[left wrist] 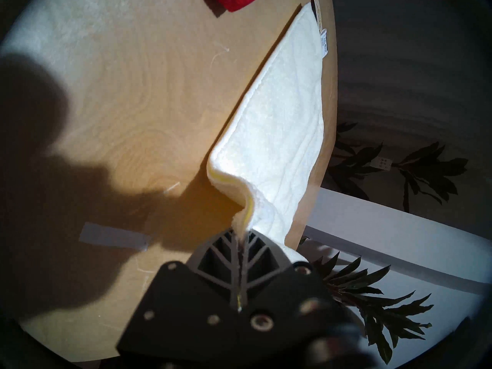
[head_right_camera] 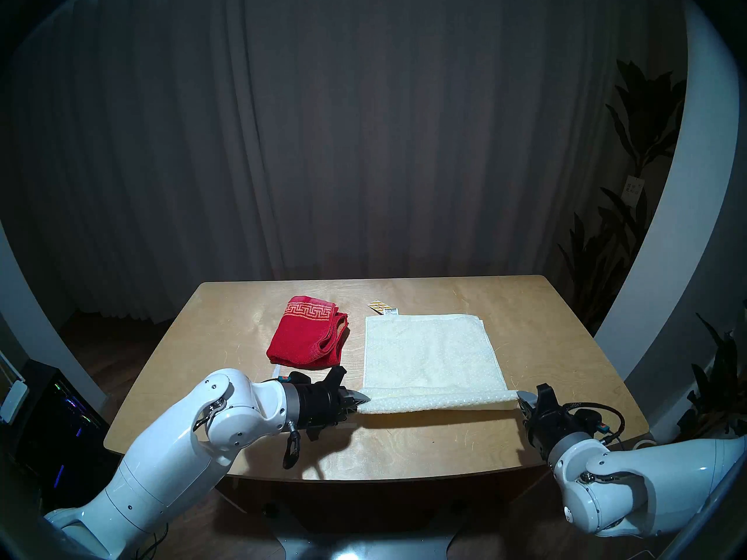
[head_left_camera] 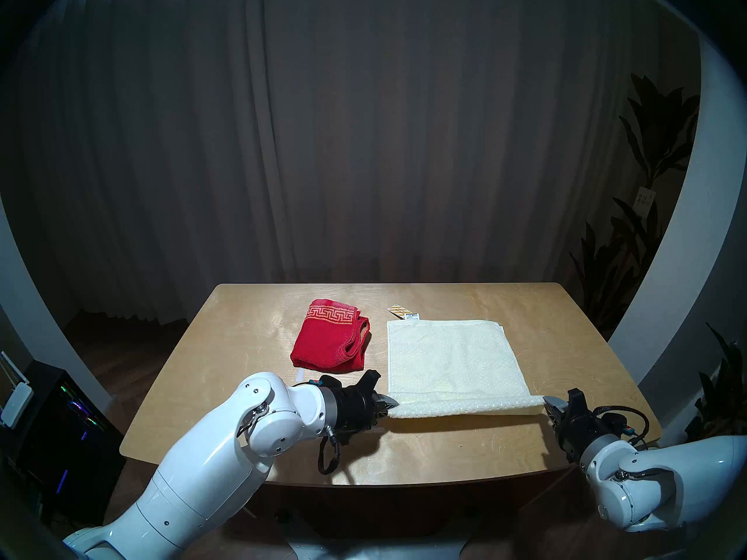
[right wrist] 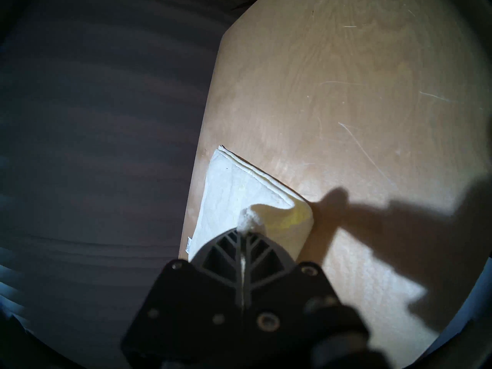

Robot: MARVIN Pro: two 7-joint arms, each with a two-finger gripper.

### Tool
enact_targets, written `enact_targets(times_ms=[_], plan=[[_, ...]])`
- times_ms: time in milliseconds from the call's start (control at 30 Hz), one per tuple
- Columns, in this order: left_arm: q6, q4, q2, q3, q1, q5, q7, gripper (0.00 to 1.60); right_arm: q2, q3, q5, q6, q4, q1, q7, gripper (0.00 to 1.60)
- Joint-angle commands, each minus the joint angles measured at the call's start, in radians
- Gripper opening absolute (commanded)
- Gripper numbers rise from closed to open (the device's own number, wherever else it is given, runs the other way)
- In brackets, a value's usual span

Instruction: Fold each towel twice and stack them on table

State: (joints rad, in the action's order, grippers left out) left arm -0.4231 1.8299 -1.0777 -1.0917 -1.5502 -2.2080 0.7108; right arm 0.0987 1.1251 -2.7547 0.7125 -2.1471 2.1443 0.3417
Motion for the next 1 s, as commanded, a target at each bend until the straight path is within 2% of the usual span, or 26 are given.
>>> enact_targets(times_ms=[0,367,733,967], plan=[[0.047,-0.032,-0.055,-0.012,0.100,-0.001,0.048,0.00,0.001,0.069,0.007,-0.024,-0.001,-0.041,-0.079,0.00],[0.103,-0.074,-0.113,0.000,0.201,-0.002,0.155,0.00,0.001,0.141,0.025,-0.089,0.016,-0.091,-0.215,0.00],[0.152,-0.135,-0.187,0.036,0.294,0.029,0.242,0.00,0.002,0.168,0.042,-0.171,0.063,-0.153,-0.327,0.00],[0.175,-0.184,-0.224,0.051,0.354,0.053,0.274,0.00,0.036,0.185,0.070,-0.234,0.107,-0.209,-0.383,0.00]])
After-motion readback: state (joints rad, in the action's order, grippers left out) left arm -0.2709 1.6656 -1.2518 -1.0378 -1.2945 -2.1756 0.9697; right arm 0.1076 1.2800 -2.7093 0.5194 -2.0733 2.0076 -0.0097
